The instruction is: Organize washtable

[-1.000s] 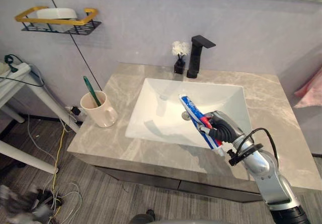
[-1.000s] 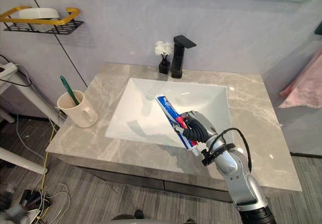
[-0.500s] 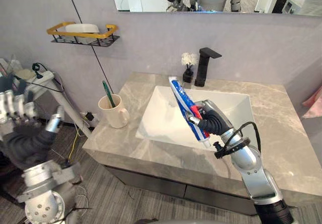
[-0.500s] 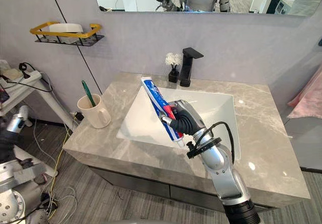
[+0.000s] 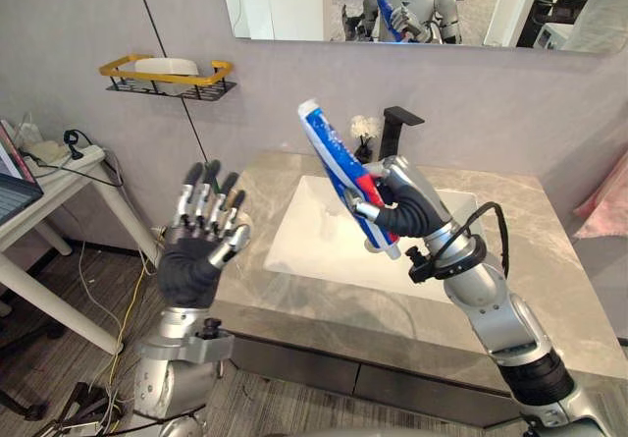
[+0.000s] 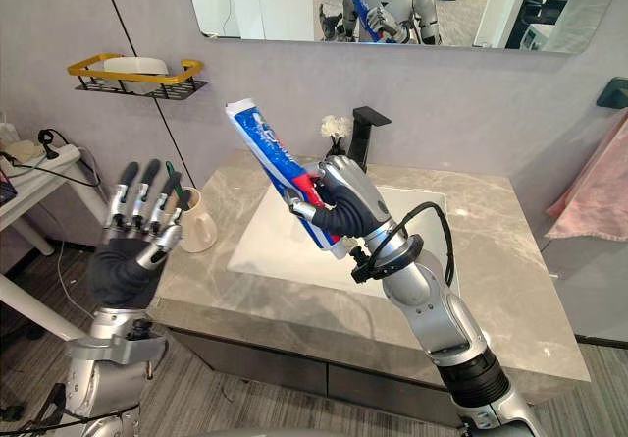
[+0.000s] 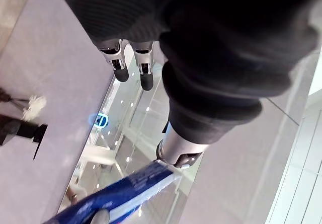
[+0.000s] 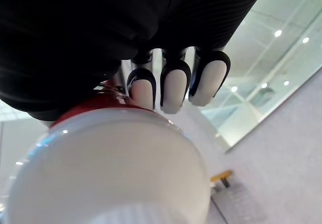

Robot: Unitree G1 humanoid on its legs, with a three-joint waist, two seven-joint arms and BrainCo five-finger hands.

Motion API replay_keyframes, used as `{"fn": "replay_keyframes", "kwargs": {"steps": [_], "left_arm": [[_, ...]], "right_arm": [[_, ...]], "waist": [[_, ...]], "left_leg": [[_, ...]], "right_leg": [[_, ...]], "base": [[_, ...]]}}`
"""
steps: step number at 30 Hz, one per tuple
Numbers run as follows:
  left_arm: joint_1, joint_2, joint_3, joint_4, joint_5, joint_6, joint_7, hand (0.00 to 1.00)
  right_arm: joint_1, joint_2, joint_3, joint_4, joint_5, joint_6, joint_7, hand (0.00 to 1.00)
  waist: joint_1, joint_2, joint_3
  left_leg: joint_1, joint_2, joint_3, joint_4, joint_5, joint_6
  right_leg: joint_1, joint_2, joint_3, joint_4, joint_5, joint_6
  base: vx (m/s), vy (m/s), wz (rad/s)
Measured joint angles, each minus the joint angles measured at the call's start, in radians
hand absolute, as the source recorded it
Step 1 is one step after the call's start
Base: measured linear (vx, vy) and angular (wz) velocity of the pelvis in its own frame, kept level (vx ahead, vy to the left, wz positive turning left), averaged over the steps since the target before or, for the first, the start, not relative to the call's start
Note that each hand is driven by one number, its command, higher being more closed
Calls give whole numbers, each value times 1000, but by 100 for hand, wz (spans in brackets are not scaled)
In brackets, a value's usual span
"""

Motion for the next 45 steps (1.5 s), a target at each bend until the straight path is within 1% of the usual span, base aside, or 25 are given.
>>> {"fn": "replay_keyframes", "kwargs": {"steps": [3,6,9,12,14,17,18,21,23,27,31,33,34,38,40,45], "left_arm": [[-34,49,-67,16,-29,8,0,0],[-95,98,-116,19,-33,9,0,0],[-144,124,-150,33,-36,6,4,0],[-161,134,-165,51,-55,4,12,0],[-189,153,-197,55,-72,2,29,0],[-212,159,-215,55,-74,2,43,0],[-234,166,-235,60,-75,2,46,0],[-259,176,-244,81,-80,1,47,0],[-271,177,-257,93,-88,2,48,0],[-276,185,-273,111,-102,1,49,0],[-277,188,-281,152,-125,5,45,0],[-277,202,-290,158,-138,8,43,0],[-277,208,-293,160,-152,10,41,100],[-276,213,-299,172,-162,14,32,100],[-276,213,-298,178,-163,14,31,100],[-274,211,-298,184,-162,14,31,100]], "right_arm": [[-29,-29,60,14,-2,-9,-11,100],[-53,-58,116,41,-5,-13,-11,100],[-66,-76,145,52,-5,-14,-15,100],[-97,-106,172,81,-4,-14,-24,100],[-115,-132,208,98,-4,-14,-37,100],[-127,-132,229,114,-4,-14,-37,100],[-135,-136,247,122,-4,-13,-37,100],[-149,-157,297,125,-13,-17,-38,100],[-156,-170,304,128,-25,-17,-43,100],[-157,-196,323,136,-62,-26,-78,100],[-157,-208,337,164,-110,-34,-84,100],[-157,-219,338,164,-135,-39,-84,100],[-157,-226,339,164,-142,-43,-84,100],[-157,-234,343,164,-164,-55,-84,100],[-156,-236,345,163,-172,-76,-84,100],[-149,-236,345,163,-183,-80,-81,100]], "waist": [[-13,0,0],[-15,0,0],[-15,0,1],[-16,0,1],[-15,1,1],[-15,0,1],[-15,0,1],[-16,1,2],[-16,1,2],[-17,0,3],[-16,0,4],[-16,-1,5],[-17,0,6],[-17,1,13],[-17,1,16],[-17,-1,29]], "left_leg": [[10,1,-1,-29,19,-1],[13,1,1,-29,19,-1],[14,1,3,-31,19,-1],[21,2,6,-36,19,-1],[30,2,11,-45,20,-2],[29,2,13,-45,20,-2],[29,2,14,-45,20,-2],[29,2,15,-45,20,-2],[29,2,16,-45,20,-2],[30,2,19,-46,20,-2],[32,2,24,-48,20,-2],[35,2,26,-50,20,-2],[37,2,26,-52,20,-2],[39,2,28,-56,20,-2],[40,2,28,-57,20,-2],[40,2,28,-58,20,-2]], "right_leg": [[0,1,-1,0,0,0],[0,1,0,1,0,0],[1,1,2,1,1,1],[2,1,5,0,1,1],[3,1,9,-2,1,1],[4,1,12,-2,1,1],[4,1,14,-2,1,1],[4,1,15,-2,1,1],[3,0,17,-2,1,1],[1,0,19,-1,1,1],[-1,0,24,-1,1,1],[-1,0,25,-1,1,1],[-1,0,26,-1,1,1],[-1,0,27,-2,1,1],[0,0,27,-2,1,1],[-1,0,28,-2,1,1]], "base": [[-25,-2,1],[-36,1,-1],[0,0,0],[-8,2,-5],[-23,5,-4],[-3,4,-3],[0,0,0],[-10,0,-1],[0,0,0],[-17,0,-1],[-20,0,-3],[0,0,0],[0,0,0],[0,0,0],[0,0,0],[0,0,0]]}}
